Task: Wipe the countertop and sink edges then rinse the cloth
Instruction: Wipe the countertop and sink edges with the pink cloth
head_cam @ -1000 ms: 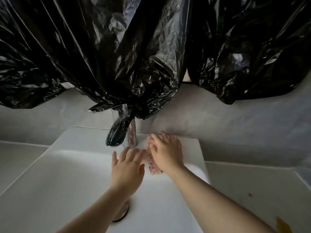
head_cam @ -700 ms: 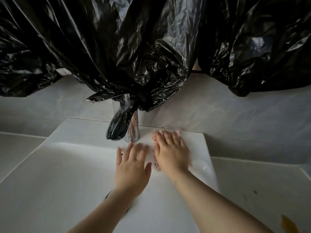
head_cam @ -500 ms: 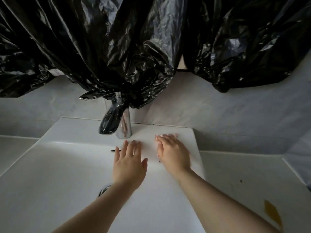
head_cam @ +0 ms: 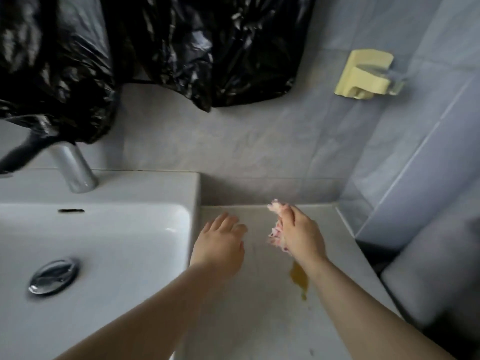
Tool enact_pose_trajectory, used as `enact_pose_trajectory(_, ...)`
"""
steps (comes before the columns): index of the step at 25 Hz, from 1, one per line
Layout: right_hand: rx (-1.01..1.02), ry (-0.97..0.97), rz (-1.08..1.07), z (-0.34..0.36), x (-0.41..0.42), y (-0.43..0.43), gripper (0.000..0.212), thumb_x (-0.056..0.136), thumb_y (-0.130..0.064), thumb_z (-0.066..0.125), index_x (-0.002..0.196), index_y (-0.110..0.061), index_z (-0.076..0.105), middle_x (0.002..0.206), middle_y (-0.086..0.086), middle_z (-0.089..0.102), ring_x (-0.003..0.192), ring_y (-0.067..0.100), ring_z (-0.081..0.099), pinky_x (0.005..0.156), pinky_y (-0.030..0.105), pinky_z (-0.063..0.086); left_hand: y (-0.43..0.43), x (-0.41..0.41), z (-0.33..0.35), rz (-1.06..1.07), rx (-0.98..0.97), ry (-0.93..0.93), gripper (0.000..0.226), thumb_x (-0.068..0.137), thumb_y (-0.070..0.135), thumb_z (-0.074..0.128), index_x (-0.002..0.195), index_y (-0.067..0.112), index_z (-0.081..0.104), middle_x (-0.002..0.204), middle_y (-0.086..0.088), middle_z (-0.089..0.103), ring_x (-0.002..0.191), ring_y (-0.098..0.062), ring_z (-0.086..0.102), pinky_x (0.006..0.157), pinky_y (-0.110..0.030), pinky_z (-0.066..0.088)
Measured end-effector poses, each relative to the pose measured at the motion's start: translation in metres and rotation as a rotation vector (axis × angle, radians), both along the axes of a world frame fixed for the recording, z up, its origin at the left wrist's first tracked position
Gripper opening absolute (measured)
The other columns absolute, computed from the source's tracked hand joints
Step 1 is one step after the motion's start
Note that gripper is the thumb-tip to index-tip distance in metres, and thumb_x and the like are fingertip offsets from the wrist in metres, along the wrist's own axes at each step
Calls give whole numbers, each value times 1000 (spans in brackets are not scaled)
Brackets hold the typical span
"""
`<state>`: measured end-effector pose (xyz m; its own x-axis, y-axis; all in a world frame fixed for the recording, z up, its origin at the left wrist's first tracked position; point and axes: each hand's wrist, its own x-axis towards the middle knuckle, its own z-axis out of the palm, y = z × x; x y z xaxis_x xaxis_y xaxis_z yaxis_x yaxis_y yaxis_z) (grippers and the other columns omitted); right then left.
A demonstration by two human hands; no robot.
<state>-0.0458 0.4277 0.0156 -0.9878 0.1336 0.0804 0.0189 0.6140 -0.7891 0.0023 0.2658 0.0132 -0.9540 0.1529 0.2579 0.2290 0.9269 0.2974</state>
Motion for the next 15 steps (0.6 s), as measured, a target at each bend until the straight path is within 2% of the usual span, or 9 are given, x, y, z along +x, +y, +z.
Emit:
enact_pose_trajectory(2,128,4,-17,-19,4,54,37,94,-43,30,115,-33,59,97,1,71,93,28,65,86,38,50,31,-2,-28,102,4,-123,45,92,26,38,137,25,36,147,4,29,140,-18,15,110,-27,16)
enact_pose_trajectory(4,338,44,-60,-41,2,101,48,89,-45,21,114,-32,61,104,0,70,108,26,59,100,41,37,47,9,-64,292,60,-248,49,92,30,34,140,20,32,150,-2,29,141,-22,17,112,-32,19)
enact_pose_trajectory(6,572,-20,-16,-66,3,130,58,83,-48,15,111,-34,63,117,-4,65,125,24,46,104,39,24,46,21,-92,395,18,-325,55,85,35,32,132,10,47,140,-14,45,132,-33,37,105,-45,35)
enact_pose_trajectory(8,758,-90,189,-104,7,148,63,85,-49,14,118,-28,62,128,0,61,127,26,48,104,39,24,35,24,-112,366,-37,-348,60,77,39,33,117,2,60,121,-22,60,114,-41,54,89,-53,47)
enact_pose_trajectory(10,838,-30,257,-128,7,159,64,90,-50,17,127,-19,58,133,8,58,122,31,54,105,39,22,28,23,-116,378,-114,-368,64,78,45,34,118,2,60,122,-22,59,114,-41,55,90,-53,44)
enact_pose_trajectory(11,863,-54,236,-130,1,161,68,90,-53,12,135,-19,51,140,7,51,128,29,49,109,39,16,27,22,-115,386,-150,-351,66,79,47,33,121,3,58,126,-20,57,116,-40,53,93,-53,41)
enact_pose_trajectory(13,844,-106,168,-125,-25,161,69,87,-55,6,146,-27,29,154,0,30,141,23,26,117,39,3,28,21,-119,388,-201,-313,66,81,47,31,125,4,55,130,-19,54,120,-38,50,97,-54,37)
enact_pose_trajectory(14,794,-135,132,-122,-37,158,67,88,-54,5,148,-29,23,156,-1,24,143,23,19,118,41,0,28,21,-121,379,-215,-305,66,82,47,30,126,4,54,131,-19,53,122,-38,49,97,-54,37)
enact_pose_trajectory(15,779,-133,122,-117,-37,151,67,89,-54,3,147,-29,25,155,0,26,142,25,21,117,42,2,28,21,-121,371,-222,-307,66,83,47,29,127,4,53,132,-19,53,122,-39,48,97,-55,37)
